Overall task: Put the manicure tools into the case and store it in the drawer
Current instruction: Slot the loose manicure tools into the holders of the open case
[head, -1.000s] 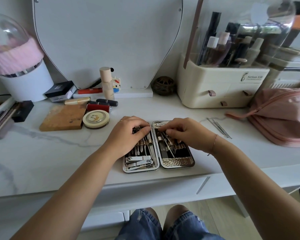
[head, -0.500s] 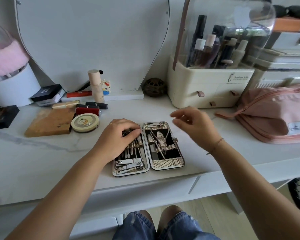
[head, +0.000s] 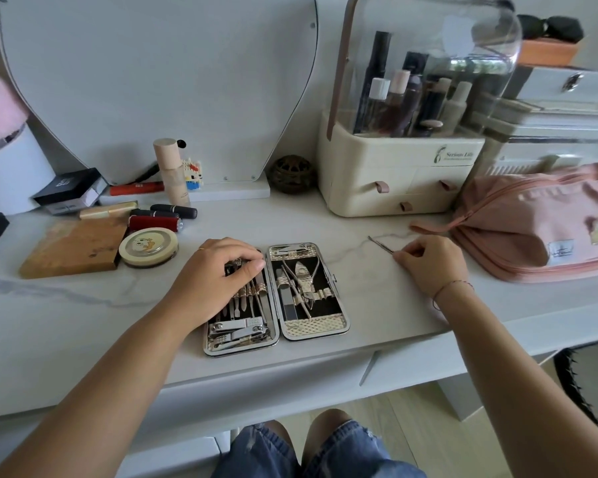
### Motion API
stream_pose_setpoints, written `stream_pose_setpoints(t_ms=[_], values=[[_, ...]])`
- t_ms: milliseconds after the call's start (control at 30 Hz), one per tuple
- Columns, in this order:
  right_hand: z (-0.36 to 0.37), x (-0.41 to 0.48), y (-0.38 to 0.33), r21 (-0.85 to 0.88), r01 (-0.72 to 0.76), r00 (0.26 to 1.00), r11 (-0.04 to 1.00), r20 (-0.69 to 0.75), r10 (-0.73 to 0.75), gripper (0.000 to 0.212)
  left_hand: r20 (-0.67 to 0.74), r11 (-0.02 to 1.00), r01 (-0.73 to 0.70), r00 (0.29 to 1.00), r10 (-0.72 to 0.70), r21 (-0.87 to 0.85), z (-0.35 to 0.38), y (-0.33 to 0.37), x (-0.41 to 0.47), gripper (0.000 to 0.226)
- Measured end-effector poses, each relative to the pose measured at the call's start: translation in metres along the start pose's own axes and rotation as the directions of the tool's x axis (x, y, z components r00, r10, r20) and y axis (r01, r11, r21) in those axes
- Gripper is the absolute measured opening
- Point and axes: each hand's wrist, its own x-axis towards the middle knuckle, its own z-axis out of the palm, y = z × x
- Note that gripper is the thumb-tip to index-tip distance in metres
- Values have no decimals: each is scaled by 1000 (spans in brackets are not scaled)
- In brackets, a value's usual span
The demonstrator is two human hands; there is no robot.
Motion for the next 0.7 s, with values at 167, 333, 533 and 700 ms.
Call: stream_pose_setpoints(t_ms=[167,333,533,700], values=[[-3,2,-1,19,-3,1000,1000,26,3,14,-5,1000,-1,1000,1,5,0,0,0,21],[-4,0,0,120,57,998,991,-7,-57,14,-4,1000,3,1000,-3,-3,1,-1,1,19],[-4,-11,-23,578,5,979,816,165,-123,4,-8,1000,5,1000,-5,-2,1,-1,1,19],[1,-22,-47,748,-138,865,650,410,-288,38,-6,1000,10,1000,-10,-2,1,0,1,20]])
